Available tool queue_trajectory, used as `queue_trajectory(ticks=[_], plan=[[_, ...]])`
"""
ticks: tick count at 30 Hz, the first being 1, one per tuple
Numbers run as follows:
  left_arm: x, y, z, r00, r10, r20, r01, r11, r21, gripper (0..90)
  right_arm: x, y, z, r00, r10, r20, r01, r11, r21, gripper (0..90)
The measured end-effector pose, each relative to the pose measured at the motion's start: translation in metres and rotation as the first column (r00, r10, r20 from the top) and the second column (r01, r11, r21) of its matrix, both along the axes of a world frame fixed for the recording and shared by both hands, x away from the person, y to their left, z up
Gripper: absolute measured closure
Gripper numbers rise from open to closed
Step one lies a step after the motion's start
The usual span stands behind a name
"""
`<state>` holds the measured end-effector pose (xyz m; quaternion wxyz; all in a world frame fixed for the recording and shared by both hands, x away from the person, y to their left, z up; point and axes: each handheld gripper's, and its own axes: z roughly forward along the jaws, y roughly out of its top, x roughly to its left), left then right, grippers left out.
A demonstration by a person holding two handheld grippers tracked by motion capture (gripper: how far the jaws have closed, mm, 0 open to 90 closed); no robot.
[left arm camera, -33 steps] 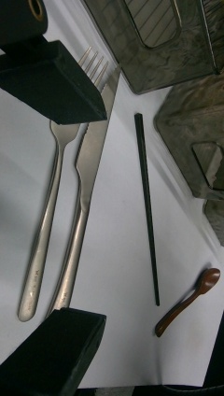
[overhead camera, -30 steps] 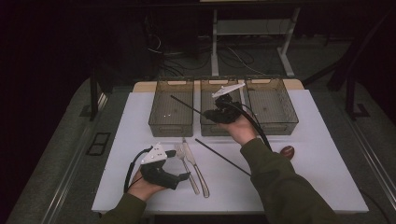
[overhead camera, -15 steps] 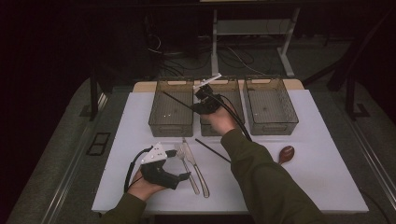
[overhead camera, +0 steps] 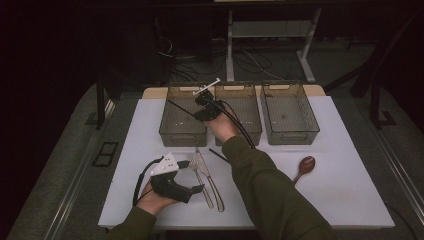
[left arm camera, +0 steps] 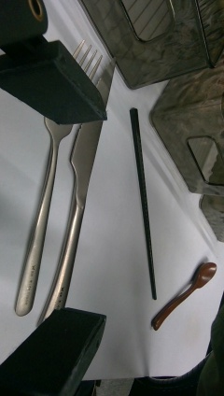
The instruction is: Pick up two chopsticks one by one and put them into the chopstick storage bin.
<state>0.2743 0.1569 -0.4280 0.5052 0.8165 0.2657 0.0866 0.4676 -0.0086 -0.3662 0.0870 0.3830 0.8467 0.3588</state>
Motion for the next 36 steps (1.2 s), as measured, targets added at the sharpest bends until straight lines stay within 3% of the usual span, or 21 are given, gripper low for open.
queue_trajectory(ticks=[8,18,25,36], plan=[[0.0,-0.001,0.0,1.0,0.001,0.001,-0.001,1.0,-0.001,2.8,0.0,0.002,-0.004,0.9998,0.021,0.0,-0.021,0.9998,0.002,79.9],[-0.001,0.0,0.0,1.0,0.001,-0.001,-0.001,1.0,0.005,2.8,-0.003,-0.007,0.003,0.9974,0.066,-0.028,-0.063,0.9939,0.091,59.7],[-0.001,0.001,0.0,1.0,0.002,0.004,-0.002,1.0,0.008,2.8,-0.018,-0.021,0.012,0.9935,0.114,0.008,-0.114,0.985,0.13,43.3],[-0.001,0.0,0.0,1.0,0.003,-0.001,-0.003,0.9998,0.017,2.8,-0.051,-0.058,0.024,0.9816,0.161,0.103,-0.174,0.976,0.131,36.0]])
